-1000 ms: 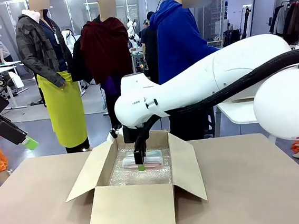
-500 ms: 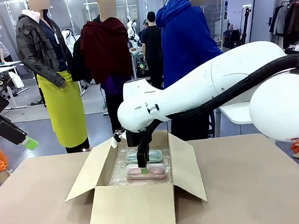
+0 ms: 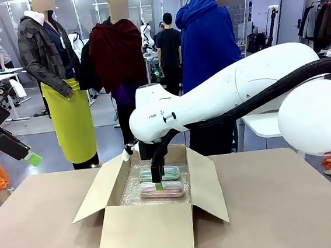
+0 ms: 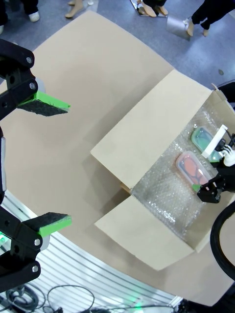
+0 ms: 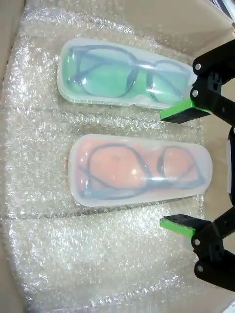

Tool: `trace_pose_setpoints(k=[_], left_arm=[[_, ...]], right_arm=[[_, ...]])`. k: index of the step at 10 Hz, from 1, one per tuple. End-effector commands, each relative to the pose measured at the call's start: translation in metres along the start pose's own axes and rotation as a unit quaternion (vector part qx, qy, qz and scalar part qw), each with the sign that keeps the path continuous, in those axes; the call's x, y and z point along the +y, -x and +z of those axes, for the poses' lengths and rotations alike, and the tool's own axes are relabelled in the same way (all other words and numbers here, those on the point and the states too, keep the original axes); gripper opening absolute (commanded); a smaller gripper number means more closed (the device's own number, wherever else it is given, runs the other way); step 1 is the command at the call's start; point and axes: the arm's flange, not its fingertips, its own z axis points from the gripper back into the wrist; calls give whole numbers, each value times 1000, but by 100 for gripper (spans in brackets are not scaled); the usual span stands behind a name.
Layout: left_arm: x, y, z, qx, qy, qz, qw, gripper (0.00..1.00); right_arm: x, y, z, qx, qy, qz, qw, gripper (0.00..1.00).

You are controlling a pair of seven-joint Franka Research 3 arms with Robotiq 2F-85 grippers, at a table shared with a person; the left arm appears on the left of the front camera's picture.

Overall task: Pack the glasses set securely to prepare it for shipping.
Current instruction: Put the Glasses case from the right side of the table into the Package Box, then position the Package Box on the left side of the table.

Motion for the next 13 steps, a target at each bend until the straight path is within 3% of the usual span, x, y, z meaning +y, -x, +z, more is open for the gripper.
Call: trace_pose_setpoints(k=[1, 12, 13], left_arm=[[1, 1, 3, -5, 5, -5, 1000, 100], [1, 1, 3, -5, 5, -5, 1000, 100], [1, 1, 3, -5, 5, -5, 1000, 100]], right_arm=[[-1, 0, -3, -3, 1, -6, 1000, 94], [-4, 1, -3, -1, -1, -3, 1000, 95], [7, 14, 26, -12, -11, -4, 1000, 94]])
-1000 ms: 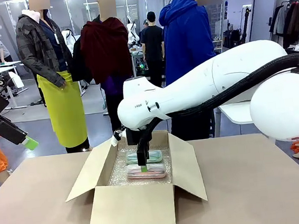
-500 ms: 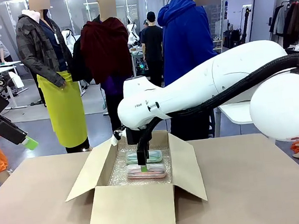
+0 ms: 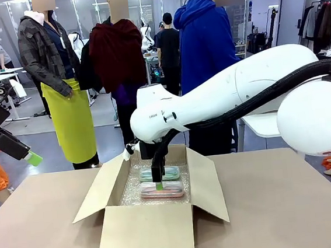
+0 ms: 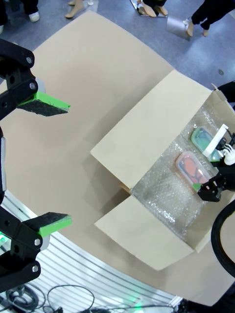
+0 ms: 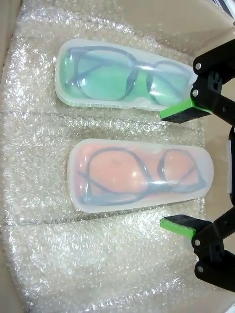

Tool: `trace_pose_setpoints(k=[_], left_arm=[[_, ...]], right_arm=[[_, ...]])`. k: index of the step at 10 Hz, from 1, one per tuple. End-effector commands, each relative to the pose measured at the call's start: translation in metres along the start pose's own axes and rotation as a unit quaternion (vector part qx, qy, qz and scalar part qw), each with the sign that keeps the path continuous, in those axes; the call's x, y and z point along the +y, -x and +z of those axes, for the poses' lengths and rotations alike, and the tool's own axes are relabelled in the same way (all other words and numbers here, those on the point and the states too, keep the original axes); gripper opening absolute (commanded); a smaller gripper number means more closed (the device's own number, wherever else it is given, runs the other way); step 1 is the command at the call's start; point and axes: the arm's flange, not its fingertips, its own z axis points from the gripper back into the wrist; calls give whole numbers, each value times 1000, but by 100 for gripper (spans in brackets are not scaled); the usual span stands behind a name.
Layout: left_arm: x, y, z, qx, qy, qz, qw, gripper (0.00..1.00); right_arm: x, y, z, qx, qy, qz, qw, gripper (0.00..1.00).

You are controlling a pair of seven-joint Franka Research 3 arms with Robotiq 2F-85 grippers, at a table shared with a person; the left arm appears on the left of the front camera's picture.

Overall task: Pack the glasses set securely to prepare it for shipping.
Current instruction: Position the Package Box on the left side of the table.

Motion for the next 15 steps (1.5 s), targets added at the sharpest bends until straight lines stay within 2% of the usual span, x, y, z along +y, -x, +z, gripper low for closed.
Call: trace_pose_setpoints(k=[1, 2, 3, 4, 5, 7, 9, 10, 13, 15], left_arm=[[1, 1, 3, -5, 5, -5, 1000, 100], [1, 1, 3, -5, 5, -5, 1000, 100], [1, 1, 3, -5, 5, -5, 1000, 100], [1, 1, 3, -5, 5, -5, 1000, 100], [1, 1, 3, -5, 5, -5, 1000, 100], [1, 1, 3, -5, 5, -5, 1000, 100], [1, 1, 3, -5, 5, -5, 1000, 100], [1, 1, 3, -5, 5, -5, 1000, 100], [1, 1, 3, -5, 5, -5, 1000, 100], [1, 1, 3, -5, 5, -5, 1000, 100]], right_arm=[[21, 30, 50, -9, -4, -15, 1000, 94], [29, 50, 70, -30, 5, -36, 999, 94], [39, 86, 91, -73, 19, -85, 994, 94], [49, 115, 100, -87, 26, -128, 988, 94], [58, 147, 106, -128, 25, -162, 978, 94], [77, 197, 113, -157, 46, -229, 960, 94], [116, 253, 118, -208, 68, -292, 931, 94], [135, 270, 119, -200, 83, -324, 921, 94], [188, 333, 113, -234, 87, -398, 883, 94], [199, 351, 114, -254, 98, -410, 870, 94]])
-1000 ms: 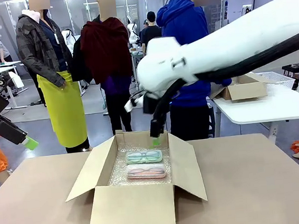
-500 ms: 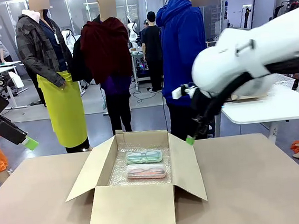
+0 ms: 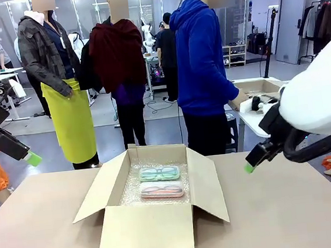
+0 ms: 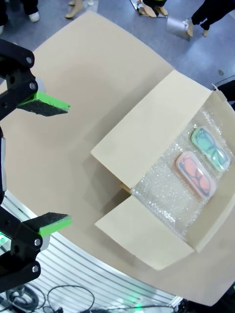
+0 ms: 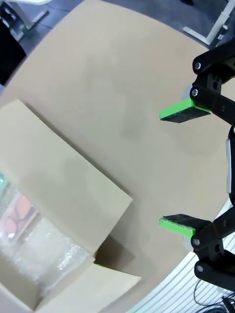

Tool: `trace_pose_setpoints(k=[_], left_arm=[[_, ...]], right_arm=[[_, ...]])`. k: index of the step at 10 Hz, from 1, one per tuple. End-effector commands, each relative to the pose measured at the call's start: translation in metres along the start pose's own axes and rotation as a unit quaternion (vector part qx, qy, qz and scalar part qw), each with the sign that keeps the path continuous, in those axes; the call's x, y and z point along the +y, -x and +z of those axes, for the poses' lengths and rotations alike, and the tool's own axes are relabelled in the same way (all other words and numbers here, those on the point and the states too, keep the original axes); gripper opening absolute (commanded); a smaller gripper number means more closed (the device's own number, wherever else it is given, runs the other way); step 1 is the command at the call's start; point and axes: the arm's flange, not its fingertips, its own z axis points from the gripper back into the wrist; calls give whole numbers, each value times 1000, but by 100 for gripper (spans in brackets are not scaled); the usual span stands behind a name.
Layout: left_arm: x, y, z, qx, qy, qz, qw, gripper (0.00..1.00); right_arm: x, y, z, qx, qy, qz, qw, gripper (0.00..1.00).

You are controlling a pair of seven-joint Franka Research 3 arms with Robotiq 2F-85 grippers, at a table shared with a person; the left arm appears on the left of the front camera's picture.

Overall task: Pack the glasses set securely to prepare it for shipping.
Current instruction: Position the Package Box on the left side of the table.

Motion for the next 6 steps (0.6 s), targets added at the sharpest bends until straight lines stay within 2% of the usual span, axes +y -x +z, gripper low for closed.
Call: trace_pose_setpoints(k=[1, 2, 3, 4, 6], left_arm=[[2, 1, 3, -5, 5, -4, 1000, 100], [2, 1, 3, -5, 5, -4, 1000, 100], [2, 1, 3, -5, 5, -4, 1000, 100], [2, 1, 3, -5, 5, -4, 1000, 100], [2, 1, 3, -5, 5, -4, 1000, 100]], right_arm=[[7, 24, 2, -23, 21, -25, 999, 94], [8, 36, 5, -43, 33, -32, 998, 94], [10, 36, -1, -59, 13, -18, 998, 94], [-7, -3, 15, -24, 11, -16, 1000, 94], [-7, -3, 15, -24, 11, -16, 1000, 94]])
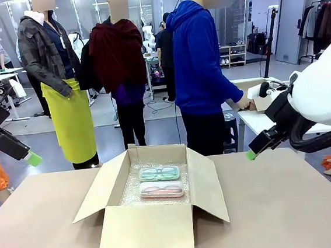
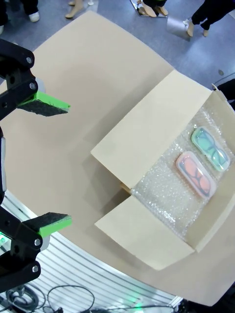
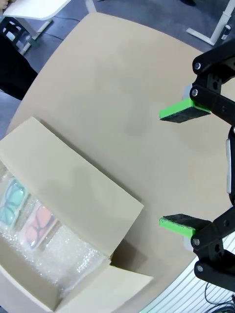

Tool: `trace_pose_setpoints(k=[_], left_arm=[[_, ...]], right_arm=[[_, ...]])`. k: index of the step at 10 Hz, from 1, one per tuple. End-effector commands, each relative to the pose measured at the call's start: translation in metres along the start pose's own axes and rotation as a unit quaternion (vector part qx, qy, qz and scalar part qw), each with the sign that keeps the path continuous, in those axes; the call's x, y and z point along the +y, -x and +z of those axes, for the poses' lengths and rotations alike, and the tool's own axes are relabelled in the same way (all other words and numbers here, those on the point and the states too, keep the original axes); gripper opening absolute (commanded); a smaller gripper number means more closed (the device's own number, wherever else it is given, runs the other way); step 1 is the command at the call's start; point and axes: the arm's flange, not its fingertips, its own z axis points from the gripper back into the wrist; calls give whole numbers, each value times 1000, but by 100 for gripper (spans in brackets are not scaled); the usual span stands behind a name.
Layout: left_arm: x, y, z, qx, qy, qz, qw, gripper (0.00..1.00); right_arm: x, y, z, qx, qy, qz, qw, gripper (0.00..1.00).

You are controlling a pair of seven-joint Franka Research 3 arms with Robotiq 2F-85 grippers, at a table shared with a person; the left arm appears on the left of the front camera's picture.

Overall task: Pack the glasses set securely to prepare it for shipping.
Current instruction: Position the Package Box on the left side of the table.

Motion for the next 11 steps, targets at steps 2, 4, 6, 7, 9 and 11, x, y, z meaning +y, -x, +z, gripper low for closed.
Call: trace_pose_setpoints(k=[2, 4, 6, 7, 9, 11], left_arm=[[2, 1, 3, -5, 5, -4, 1000, 100], [2, 1, 3, -5, 5, -4, 1000, 100], [22, -25, 5, 9, 24, 67, 997, 100], [55, -48, 2, 27, 81, 151, 985, 100], [126, -53, -39, 54, 183, 280, 941, 100], [162, -36, -97, 62, 235, 340, 908, 100]], right_arm=[[2, 2, -1, 7, 0, -6, 1000, 94], [2, 2, -1, 7, 0, -6, 1000, 94], [2, 2, -1, 7, 0, -6, 1000, 94], [2, 2, -1, 7, 0, -6, 1000, 94], [2, 2, -1, 7, 0, -6, 1000, 94], [2, 2, -1, 7, 0, -6, 1000, 94]])
